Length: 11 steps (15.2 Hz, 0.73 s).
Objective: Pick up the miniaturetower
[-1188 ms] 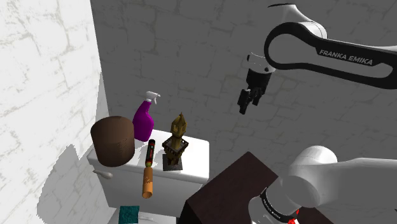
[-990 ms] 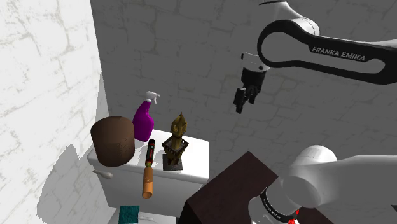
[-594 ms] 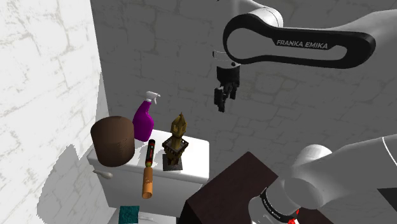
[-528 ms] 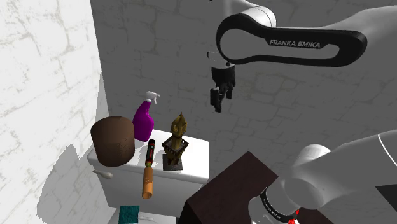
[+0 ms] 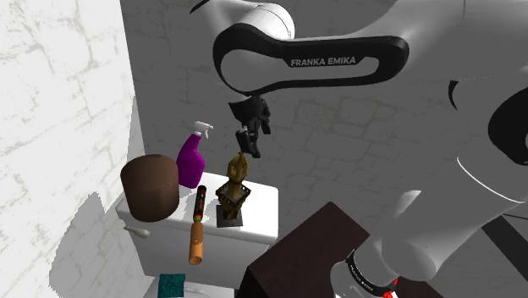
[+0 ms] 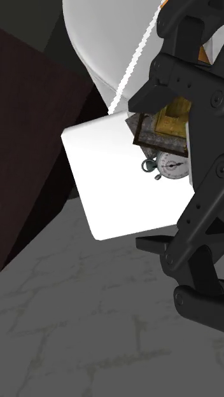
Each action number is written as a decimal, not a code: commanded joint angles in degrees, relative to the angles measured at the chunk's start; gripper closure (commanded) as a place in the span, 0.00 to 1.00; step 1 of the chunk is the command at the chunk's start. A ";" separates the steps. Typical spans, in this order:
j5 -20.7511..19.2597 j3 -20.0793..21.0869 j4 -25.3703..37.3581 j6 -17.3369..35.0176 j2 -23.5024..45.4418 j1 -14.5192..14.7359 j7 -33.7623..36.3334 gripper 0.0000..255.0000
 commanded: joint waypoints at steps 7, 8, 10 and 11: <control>-6.28 5.03 11.17 -5.97 14.35 5.49 1.45 0.00; -6.27 5.01 10.52 -5.26 14.44 5.46 1.66 0.00; -6.28 4.97 9.25 -3.87 14.65 5.40 2.08 0.00; -6.30 4.95 8.65 -3.17 14.78 5.38 2.29 0.00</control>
